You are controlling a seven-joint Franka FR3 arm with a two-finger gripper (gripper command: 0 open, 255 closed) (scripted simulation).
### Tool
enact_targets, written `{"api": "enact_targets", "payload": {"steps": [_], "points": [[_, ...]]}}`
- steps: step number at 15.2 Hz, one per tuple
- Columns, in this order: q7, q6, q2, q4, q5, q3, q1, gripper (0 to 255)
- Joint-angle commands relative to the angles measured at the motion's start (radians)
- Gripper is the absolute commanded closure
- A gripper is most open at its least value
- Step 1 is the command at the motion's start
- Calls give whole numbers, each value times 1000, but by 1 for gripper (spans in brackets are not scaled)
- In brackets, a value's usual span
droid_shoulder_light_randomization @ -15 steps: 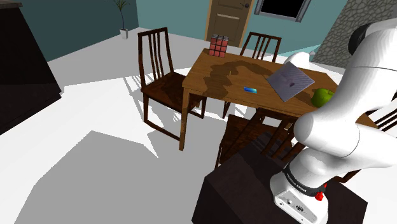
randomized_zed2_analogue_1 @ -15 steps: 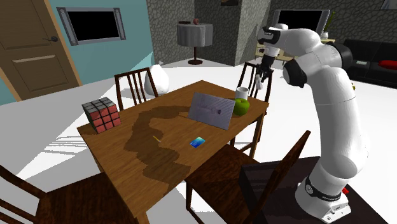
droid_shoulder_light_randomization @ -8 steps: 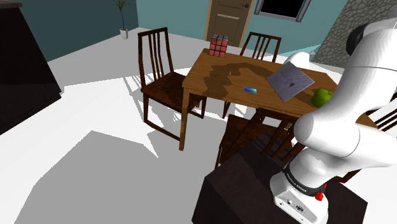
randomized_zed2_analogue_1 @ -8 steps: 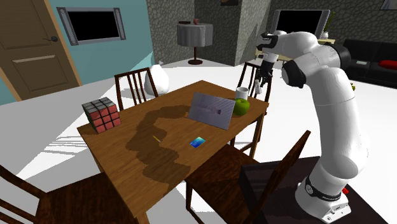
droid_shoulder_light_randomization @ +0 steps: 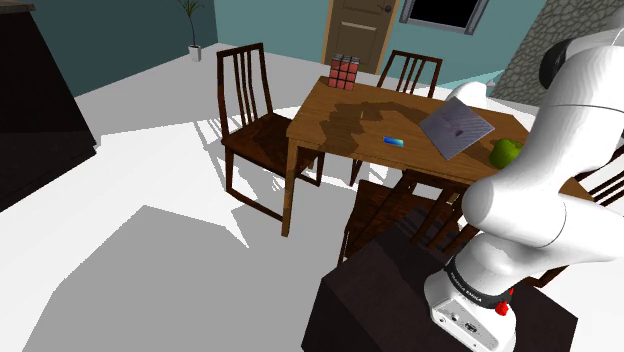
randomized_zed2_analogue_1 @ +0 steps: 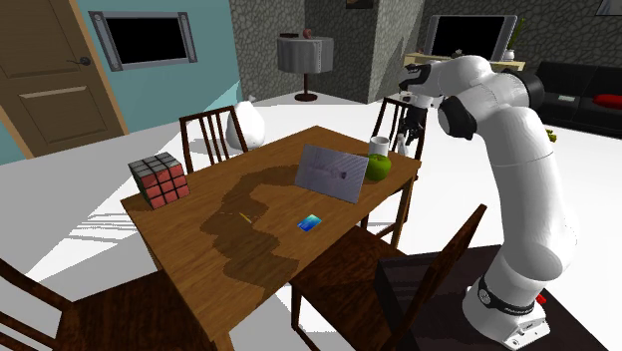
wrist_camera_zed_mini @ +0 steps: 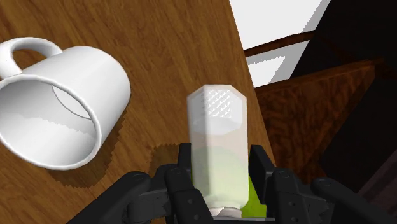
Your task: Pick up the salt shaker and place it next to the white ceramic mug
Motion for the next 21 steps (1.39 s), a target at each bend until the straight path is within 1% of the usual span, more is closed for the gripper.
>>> {"api": "enact_targets", "payload": {"steps": [1, 14, 21], "points": [[-9, 19, 9, -14, 8, 5, -1, 255], [-67, 145, 72, -104, 67, 43, -6, 255], [-67, 145, 72, -104, 67, 43, -6, 255]]}}
